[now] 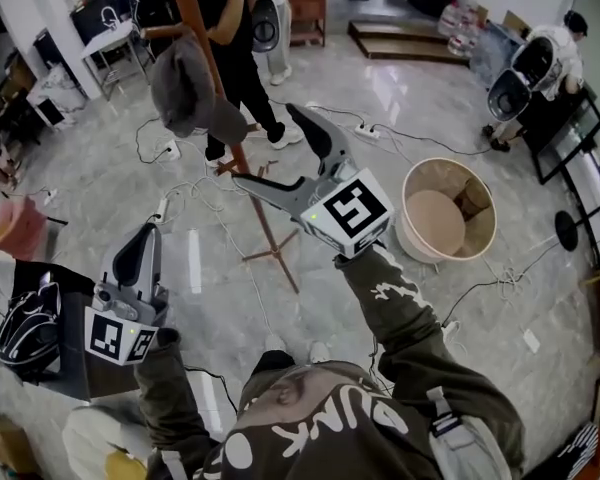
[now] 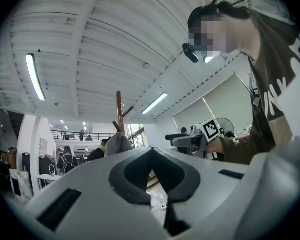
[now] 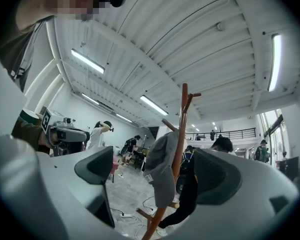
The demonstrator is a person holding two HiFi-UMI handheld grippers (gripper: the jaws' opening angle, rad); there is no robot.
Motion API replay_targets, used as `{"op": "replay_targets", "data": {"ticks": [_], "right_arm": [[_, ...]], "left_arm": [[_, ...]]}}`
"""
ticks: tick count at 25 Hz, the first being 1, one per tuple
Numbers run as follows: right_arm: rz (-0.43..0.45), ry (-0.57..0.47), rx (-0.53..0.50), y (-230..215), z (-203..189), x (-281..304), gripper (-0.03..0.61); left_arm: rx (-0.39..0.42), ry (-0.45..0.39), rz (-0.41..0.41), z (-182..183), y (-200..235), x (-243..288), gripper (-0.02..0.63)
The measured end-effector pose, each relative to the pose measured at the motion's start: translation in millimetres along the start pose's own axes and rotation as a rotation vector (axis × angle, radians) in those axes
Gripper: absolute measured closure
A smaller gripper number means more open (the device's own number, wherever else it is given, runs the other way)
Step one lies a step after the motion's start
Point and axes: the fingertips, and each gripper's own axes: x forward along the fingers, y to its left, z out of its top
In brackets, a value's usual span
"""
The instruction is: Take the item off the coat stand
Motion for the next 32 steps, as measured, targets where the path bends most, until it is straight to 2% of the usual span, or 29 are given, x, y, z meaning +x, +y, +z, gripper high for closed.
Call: {"op": "replay_targets", "data": {"ticks": [9, 15, 17, 21, 22, 24, 32], "right_arm": [[-0.074, 0.007, 0.032, -54, -15, 96, 0.132], [-0.109, 0.05, 0.053, -65, -34, 158, 0.183], [-0.123, 0.072, 0.047, -66, -42, 169, 0.224], [-0.179, 0.139, -0.021, -73, -54, 177, 0.454], [-0.185, 0.146, -0.032, -74, -55, 178, 0.468], [-0.19, 0.139, -0.03, -77, -54, 179, 0.541], [-0.178, 0.024, -0.017, -83, -10, 175, 0.548]], "left_arm": [[-0.022, -0.034, -0.042, -39, 80, 49, 0.609], [-0.045, -0.048, -0.066, -64, 126, 61, 0.609], [-0.05, -0.047, -0.067, -71, 137, 62, 0.609], [-0.058, -0.045, -0.067, -78, 155, 67, 0.609], [-0.06, -0.045, -0.066, -79, 159, 69, 0.609], [-0.064, -0.047, -0.066, -80, 164, 71, 0.609], [-0.065, -0.055, -0.074, -79, 167, 77, 0.609]]}}
